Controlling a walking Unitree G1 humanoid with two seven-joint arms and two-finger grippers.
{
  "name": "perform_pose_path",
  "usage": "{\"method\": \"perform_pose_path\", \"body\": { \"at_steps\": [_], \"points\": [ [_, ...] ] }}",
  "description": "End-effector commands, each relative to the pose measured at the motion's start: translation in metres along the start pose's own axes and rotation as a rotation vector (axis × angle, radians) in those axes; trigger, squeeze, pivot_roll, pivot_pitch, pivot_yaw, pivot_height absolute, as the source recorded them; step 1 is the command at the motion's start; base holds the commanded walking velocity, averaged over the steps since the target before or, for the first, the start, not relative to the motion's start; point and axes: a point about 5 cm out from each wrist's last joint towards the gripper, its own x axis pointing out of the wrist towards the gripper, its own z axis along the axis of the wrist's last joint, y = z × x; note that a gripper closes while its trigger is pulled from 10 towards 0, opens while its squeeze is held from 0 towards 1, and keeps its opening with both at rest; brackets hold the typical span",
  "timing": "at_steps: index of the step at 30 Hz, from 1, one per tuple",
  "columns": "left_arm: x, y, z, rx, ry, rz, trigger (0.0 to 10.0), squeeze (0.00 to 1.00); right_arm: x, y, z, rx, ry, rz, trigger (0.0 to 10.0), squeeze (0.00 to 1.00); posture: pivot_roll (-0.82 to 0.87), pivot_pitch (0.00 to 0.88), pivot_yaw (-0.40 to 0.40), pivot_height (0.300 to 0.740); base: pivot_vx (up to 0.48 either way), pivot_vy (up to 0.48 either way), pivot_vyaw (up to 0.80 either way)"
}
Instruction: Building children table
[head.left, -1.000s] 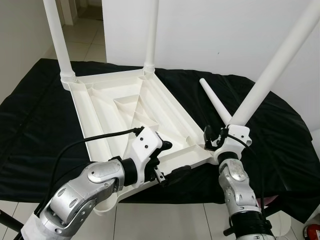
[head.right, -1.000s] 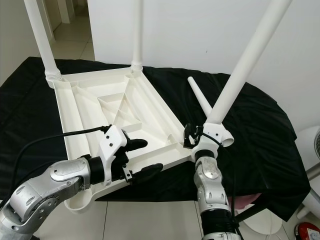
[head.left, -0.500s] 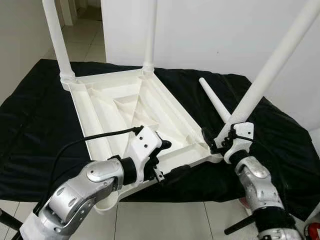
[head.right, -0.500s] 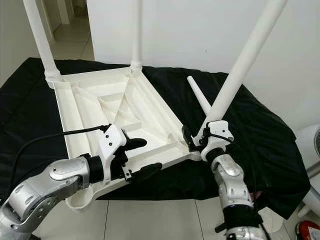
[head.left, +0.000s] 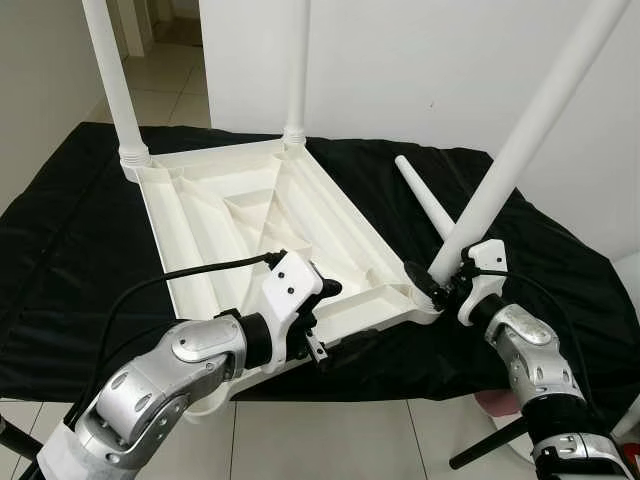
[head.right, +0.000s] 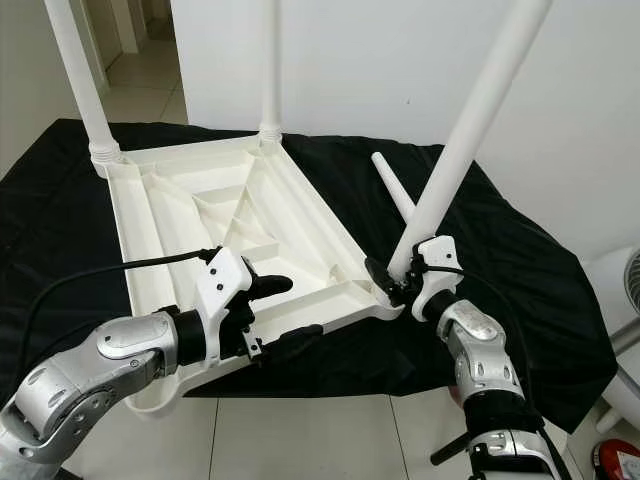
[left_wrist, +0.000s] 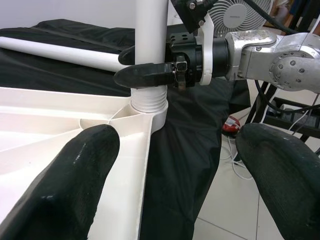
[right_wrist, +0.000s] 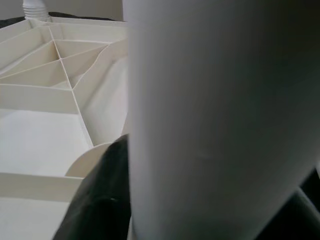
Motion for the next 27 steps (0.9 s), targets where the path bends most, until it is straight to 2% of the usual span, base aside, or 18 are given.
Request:
{"method": "perform_pose_path", "body": {
  "at_steps": [1,8,9,15,20,21,23,25,27],
  "points": [
    [0.000,-0.004,0.003,0.014,-0.003,-0.095,10.0,0.00,0.001,0.007,-0.011,0.020,0.049,0.051,0.0,0.00,0.04,0.000,-0.062,0.740,0.000,0.000,0.00],
    [-0.001,-0.005,0.003,0.013,-0.001,-0.096,10.0,0.00,-0.005,0.005,-0.022,0.061,0.079,0.064,0.0,0.00,0.04,0.000,-0.063,0.740,0.000,0.000,0.00],
    [-0.001,-0.005,0.003,0.013,-0.002,-0.096,10.0,0.00,-0.007,0.005,-0.024,0.071,0.080,0.053,10.0,0.00,0.04,0.000,-0.065,0.740,0.000,0.000,0.00],
    [0.000,-0.007,0.002,0.009,-0.004,-0.103,10.0,0.00,-0.006,0.006,-0.024,0.103,0.066,-0.072,10.0,0.00,0.04,0.000,-0.076,0.740,0.000,0.000,0.00],
    [0.001,-0.007,0.002,0.008,-0.005,-0.105,10.0,0.00,-0.006,0.008,-0.024,0.103,0.065,-0.115,10.0,0.00,0.03,0.000,-0.078,0.740,0.000,0.000,0.00],
    [0.001,-0.008,0.002,0.007,-0.006,-0.105,10.0,0.00,-0.006,0.008,-0.025,0.098,0.074,-0.167,10.0,0.00,0.03,0.000,-0.083,0.740,0.000,0.000,0.00],
    [0.001,-0.009,0.002,0.004,-0.008,-0.107,10.0,0.00,-0.005,0.012,-0.027,0.103,0.079,-0.239,10.0,0.00,0.03,0.000,-0.085,0.740,0.000,0.000,0.00],
    [0.001,-0.009,0.002,0.004,-0.008,-0.107,10.0,0.00,-0.005,0.012,-0.027,0.103,0.079,-0.239,10.0,0.00,0.03,0.000,-0.085,0.740,0.000,0.000,0.00],
    [0.001,-0.010,0.001,0.000,-0.009,-0.109,10.0,0.00,-0.005,0.022,-0.027,0.112,0.073,-0.278,10.0,0.00,0.03,0.000,-0.095,0.740,0.000,0.000,0.00]
  ]
}}
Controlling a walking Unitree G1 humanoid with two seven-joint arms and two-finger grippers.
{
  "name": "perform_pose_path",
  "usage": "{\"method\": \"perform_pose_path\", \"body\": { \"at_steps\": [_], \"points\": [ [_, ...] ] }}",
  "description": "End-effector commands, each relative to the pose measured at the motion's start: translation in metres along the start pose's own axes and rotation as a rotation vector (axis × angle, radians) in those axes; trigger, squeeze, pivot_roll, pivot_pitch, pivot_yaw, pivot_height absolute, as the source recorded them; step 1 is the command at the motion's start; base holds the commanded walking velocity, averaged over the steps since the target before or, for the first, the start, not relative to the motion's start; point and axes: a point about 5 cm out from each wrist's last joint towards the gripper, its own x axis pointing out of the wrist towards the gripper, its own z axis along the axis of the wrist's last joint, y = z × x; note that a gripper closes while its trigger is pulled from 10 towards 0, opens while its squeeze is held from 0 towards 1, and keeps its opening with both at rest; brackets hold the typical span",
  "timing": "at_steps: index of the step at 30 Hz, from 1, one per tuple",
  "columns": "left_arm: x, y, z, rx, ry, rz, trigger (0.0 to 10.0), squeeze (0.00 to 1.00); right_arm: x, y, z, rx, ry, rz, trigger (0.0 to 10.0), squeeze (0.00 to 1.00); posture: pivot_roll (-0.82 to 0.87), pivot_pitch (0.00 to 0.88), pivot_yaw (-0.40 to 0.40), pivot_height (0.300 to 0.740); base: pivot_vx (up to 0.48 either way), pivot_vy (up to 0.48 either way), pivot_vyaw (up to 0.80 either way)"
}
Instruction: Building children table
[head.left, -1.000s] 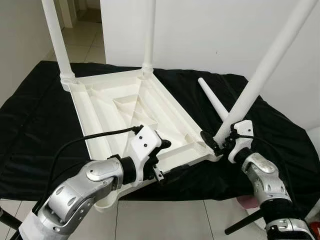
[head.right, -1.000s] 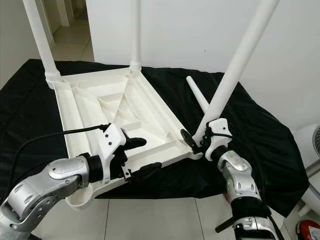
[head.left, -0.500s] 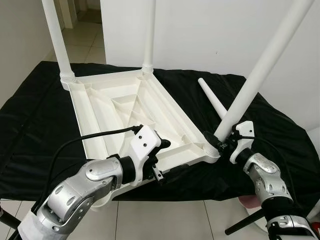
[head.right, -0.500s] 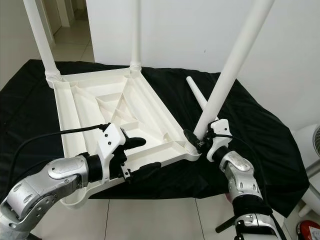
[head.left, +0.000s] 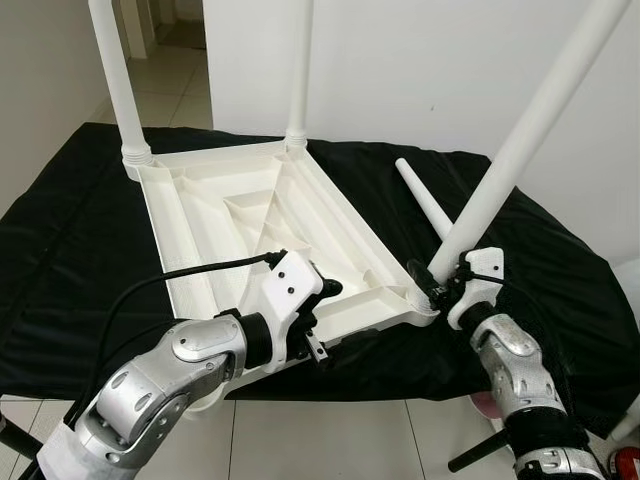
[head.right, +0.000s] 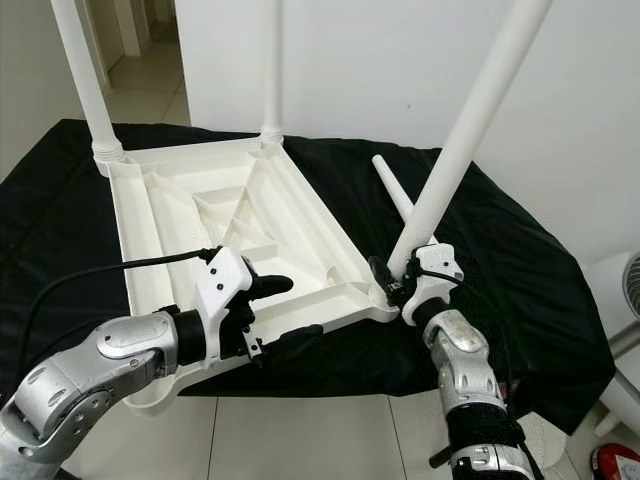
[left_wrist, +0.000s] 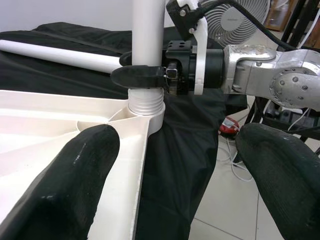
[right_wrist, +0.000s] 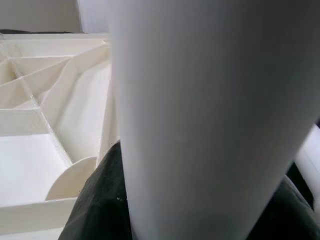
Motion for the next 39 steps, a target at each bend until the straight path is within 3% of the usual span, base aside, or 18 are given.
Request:
{"method": "perform_pose_path", "body": {
  "at_steps": [1,9,11,12,22,30,31,39],
  "points": [
    [0.001,-0.009,0.001,0.002,-0.009,-0.102,10.0,0.00,-0.007,0.011,-0.019,0.024,0.085,-0.040,10.0,0.00,0.03,0.000,-0.095,0.740,0.000,0.000,0.00],
    [0.001,-0.009,0.001,-0.002,-0.010,-0.102,10.0,0.00,-0.009,0.019,-0.020,0.050,0.090,-0.114,10.0,0.00,0.03,0.000,-0.099,0.740,0.000,0.000,0.00],
    [0.001,-0.010,0.001,-0.004,-0.011,-0.103,10.0,0.00,-0.010,0.023,-0.020,0.062,0.094,-0.167,10.0,0.00,0.03,0.000,-0.102,0.740,0.000,0.000,0.00],
    [0.001,-0.012,0.000,-0.010,-0.011,-0.105,10.0,0.00,-0.013,0.035,-0.022,0.086,0.115,-0.300,10.0,0.00,0.03,0.000,-0.107,0.740,0.000,0.000,0.00],
    [0.002,-0.013,0.000,-0.014,-0.008,-0.108,10.0,0.00,-0.017,0.053,-0.023,0.118,0.144,-0.509,10.0,0.00,0.03,0.000,-0.112,0.740,0.000,0.000,0.00],
    [0.001,-0.012,-0.001,-0.013,-0.005,-0.103,10.0,0.00,-0.014,0.056,-0.017,0.140,0.101,-0.501,10.0,0.00,0.04,0.000,-0.109,0.740,0.000,0.000,0.00],
    [0.000,-0.012,-0.001,-0.012,-0.004,-0.102,10.0,0.00,-0.015,0.056,-0.016,0.139,0.091,-0.497,10.0,1.00,0.04,0.000,-0.109,0.740,0.000,0.000,0.00],
    [-0.001,-0.009,0.000,-0.006,-0.003,-0.095,10.0,0.00,-0.012,0.057,-0.005,0.161,0.036,-0.424,10.0,1.00,0.03,0.000,-0.096,0.740,0.000,0.000,0.00]
  ]
}}
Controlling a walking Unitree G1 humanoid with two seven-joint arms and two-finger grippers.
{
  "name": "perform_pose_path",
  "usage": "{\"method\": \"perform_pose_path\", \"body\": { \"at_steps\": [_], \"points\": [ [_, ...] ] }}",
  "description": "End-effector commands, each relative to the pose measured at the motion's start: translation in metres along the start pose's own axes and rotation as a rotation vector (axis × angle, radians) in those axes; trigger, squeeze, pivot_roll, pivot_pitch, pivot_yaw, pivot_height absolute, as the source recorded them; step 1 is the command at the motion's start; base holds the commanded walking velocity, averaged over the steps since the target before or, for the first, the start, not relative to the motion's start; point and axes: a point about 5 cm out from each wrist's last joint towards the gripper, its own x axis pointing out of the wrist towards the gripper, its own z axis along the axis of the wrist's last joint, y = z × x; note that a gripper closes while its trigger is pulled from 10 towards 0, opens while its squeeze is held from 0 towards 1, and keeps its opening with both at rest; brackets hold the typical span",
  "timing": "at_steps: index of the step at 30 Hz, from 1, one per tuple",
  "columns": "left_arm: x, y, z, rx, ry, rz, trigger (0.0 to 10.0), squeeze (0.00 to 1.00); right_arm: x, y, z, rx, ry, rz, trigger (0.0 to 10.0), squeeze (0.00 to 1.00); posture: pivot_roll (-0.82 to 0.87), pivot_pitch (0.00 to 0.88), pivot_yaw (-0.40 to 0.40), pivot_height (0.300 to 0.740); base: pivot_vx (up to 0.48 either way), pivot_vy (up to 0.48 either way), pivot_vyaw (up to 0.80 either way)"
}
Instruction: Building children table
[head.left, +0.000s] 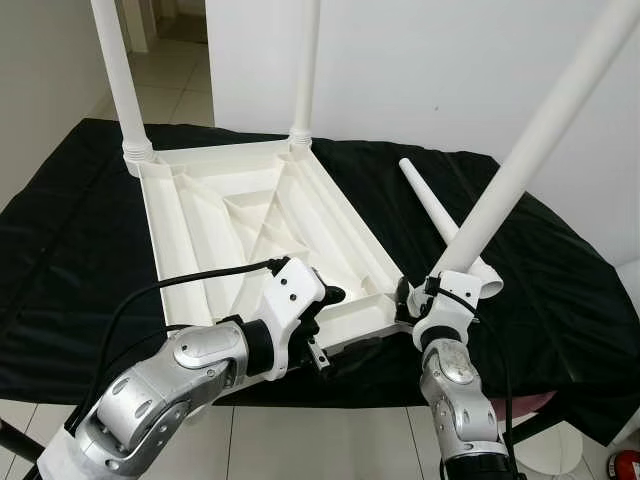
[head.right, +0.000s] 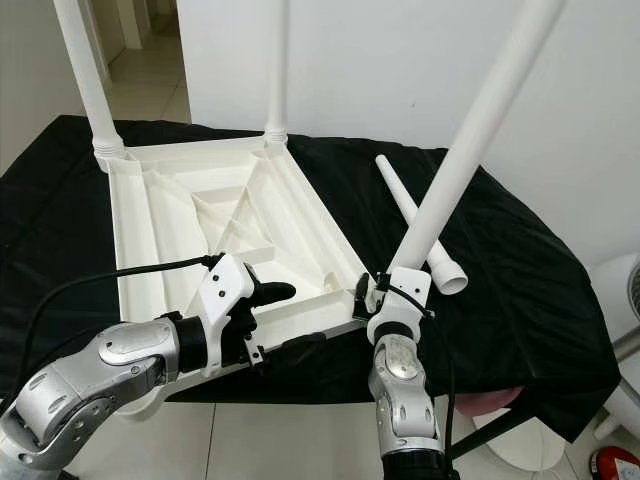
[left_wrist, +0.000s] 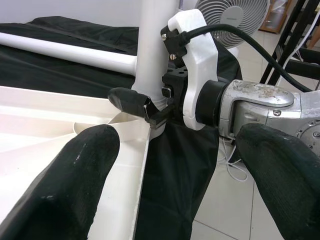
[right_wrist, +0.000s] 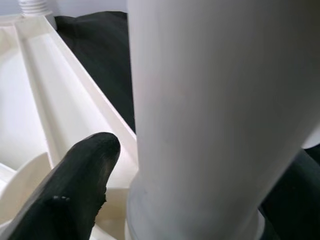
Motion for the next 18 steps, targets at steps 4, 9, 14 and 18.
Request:
{"method": "perform_pose_path", "body": {
  "at_steps": [4,9,14,18],
  "points": [
    [0.000,-0.004,0.003,0.009,-0.004,-0.079,10.0,0.00,0.002,-0.002,0.004,0.020,-0.012,0.045,10.0,1.00,0.03,0.000,-0.096,0.740,0.000,0.000,0.00],
    [0.000,-0.003,0.003,0.011,-0.005,-0.077,10.0,0.00,0.001,-0.003,0.005,0.012,-0.020,0.086,10.0,0.00,0.03,0.000,-0.096,0.740,0.000,0.000,0.00],
    [0.000,-0.001,0.003,0.016,-0.001,-0.079,10.0,0.00,0.003,-0.008,0.010,-0.028,-0.065,0.175,10.0,0.00,0.03,0.000,-0.091,0.740,0.000,0.000,0.00],
    [0.001,0.001,0.003,0.020,-0.001,-0.080,10.0,0.00,0.006,-0.012,0.010,-0.024,-0.065,0.173,10.0,0.00,0.03,0.000,-0.090,0.740,0.000,0.000,0.00]
  ]
}}
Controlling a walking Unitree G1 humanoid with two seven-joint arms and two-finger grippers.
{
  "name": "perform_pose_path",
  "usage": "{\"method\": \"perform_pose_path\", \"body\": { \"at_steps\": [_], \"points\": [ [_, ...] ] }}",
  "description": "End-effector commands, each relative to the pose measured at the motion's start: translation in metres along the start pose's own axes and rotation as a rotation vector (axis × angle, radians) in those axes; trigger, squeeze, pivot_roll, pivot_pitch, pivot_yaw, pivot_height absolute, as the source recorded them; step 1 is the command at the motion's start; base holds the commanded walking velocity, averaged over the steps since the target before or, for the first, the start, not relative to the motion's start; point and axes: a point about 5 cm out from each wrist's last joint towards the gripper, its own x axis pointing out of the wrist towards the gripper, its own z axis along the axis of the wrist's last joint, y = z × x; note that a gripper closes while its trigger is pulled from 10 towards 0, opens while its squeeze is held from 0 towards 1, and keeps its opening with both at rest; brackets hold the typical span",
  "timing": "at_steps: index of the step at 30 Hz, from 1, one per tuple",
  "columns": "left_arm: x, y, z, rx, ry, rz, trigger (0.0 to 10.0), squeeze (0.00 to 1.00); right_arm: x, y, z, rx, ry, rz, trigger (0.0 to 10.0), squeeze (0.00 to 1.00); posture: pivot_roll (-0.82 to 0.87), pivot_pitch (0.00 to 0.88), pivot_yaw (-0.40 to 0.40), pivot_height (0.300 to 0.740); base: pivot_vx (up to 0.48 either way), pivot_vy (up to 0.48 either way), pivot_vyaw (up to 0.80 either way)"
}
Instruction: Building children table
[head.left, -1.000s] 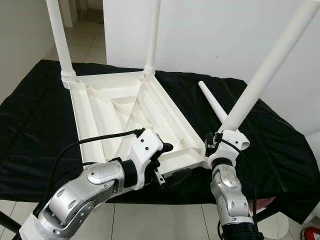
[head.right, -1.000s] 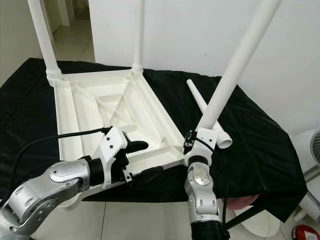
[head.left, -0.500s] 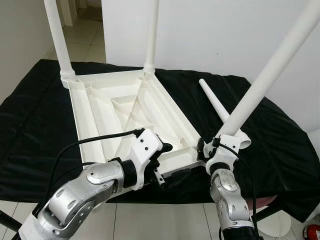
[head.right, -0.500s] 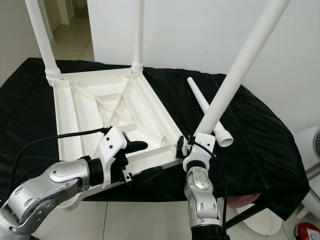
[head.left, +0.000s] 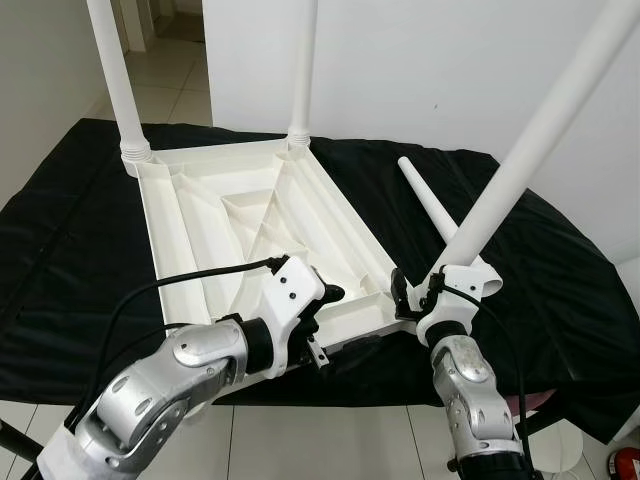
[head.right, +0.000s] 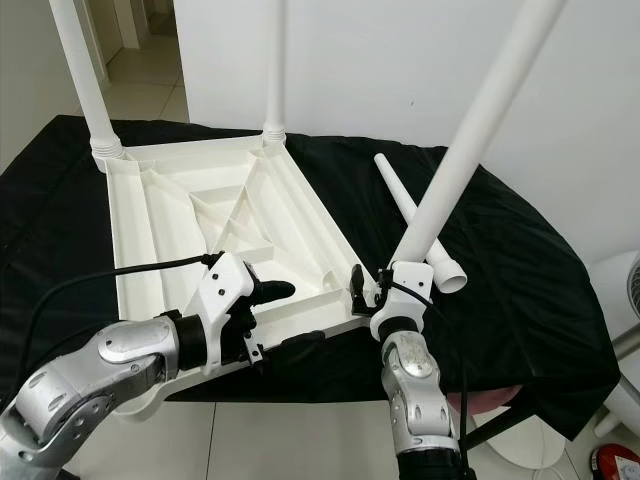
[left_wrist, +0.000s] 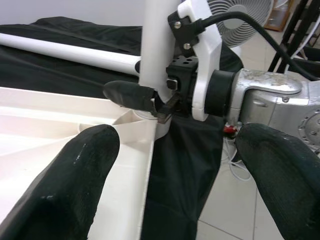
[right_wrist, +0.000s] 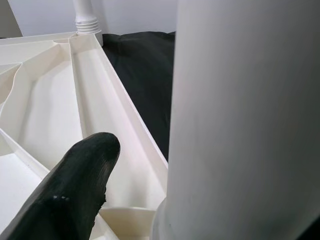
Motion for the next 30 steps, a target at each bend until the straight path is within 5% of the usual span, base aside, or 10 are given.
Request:
{"method": "perform_pose_path", "body": {
  "at_steps": [1,19,30],
  "points": [
    [0.000,-0.003,0.001,0.008,-0.005,-0.087,10.0,0.00,0.001,-0.002,-0.001,0.012,0.002,-0.001,10.0,0.00,0.03,0.000,-0.090,0.740,0.000,0.000,0.00],
    [0.006,-0.001,0.000,0.018,0.003,-0.123,10.0,0.00,0.004,0.002,-0.002,-0.013,-0.023,0.111,10.0,0.00,0.03,0.000,-0.092,0.740,0.000,0.000,0.00],
    [0.004,-0.001,0.000,0.016,0.009,-0.127,10.0,0.00,0.012,0.025,-0.005,0.043,-0.034,0.124,10.0,0.00,0.04,0.000,-0.081,0.740,0.000,0.000,0.00]
  ]
}}
